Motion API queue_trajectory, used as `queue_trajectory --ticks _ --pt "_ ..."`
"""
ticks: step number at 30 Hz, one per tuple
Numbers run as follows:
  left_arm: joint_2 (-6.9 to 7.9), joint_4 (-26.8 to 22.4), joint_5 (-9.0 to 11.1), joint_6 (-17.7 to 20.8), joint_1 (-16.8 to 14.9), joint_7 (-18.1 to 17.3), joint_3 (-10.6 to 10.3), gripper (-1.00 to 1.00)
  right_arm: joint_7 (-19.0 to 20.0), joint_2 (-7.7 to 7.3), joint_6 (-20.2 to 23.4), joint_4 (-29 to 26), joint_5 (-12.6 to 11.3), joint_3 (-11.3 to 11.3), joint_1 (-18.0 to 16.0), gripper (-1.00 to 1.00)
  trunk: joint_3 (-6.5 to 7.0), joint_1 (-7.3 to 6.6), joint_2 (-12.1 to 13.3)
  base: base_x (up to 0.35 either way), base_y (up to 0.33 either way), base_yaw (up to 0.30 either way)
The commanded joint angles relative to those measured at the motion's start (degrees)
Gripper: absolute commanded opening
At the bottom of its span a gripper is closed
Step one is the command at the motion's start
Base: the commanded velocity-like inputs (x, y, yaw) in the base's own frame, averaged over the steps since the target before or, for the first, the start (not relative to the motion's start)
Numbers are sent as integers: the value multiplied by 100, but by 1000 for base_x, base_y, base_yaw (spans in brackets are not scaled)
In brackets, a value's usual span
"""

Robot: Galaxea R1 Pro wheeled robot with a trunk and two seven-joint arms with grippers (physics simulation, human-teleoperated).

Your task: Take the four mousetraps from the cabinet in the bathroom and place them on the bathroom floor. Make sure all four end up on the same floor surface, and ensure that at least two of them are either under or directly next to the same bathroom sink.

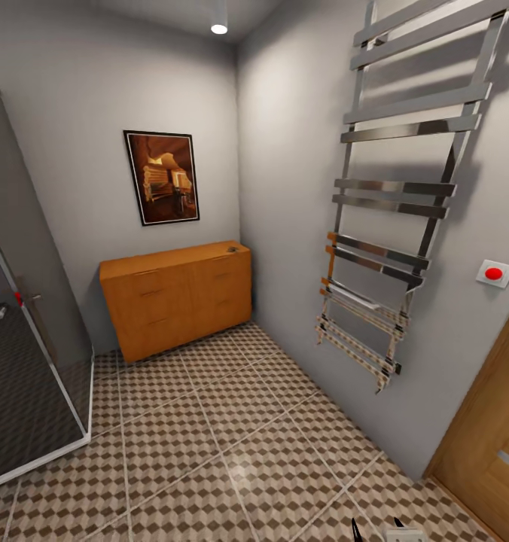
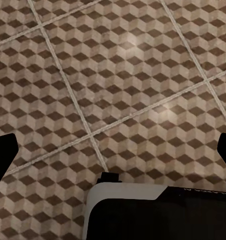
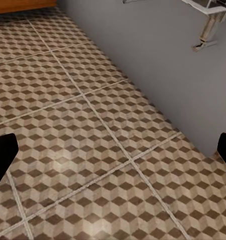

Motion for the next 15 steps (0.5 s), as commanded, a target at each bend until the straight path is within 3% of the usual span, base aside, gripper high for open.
queue_trajectory --ticks 1,9,15 --pt "1 -2 18 -13 -3 35 -50 100 -43 0 -12 3 8 33 -5 100 -12 3 -12 0 0 24" --pt "6 -2 18 -13 -3 30 -50 100 -43 0 -12 1 8 33 -5 100 -12 3 -12 33 0 7" --pt "9 -2 17 -13 -3 21 -50 100 -43 0 -12 2 8 35 -5 100 -12 3 -12 206 0 0"
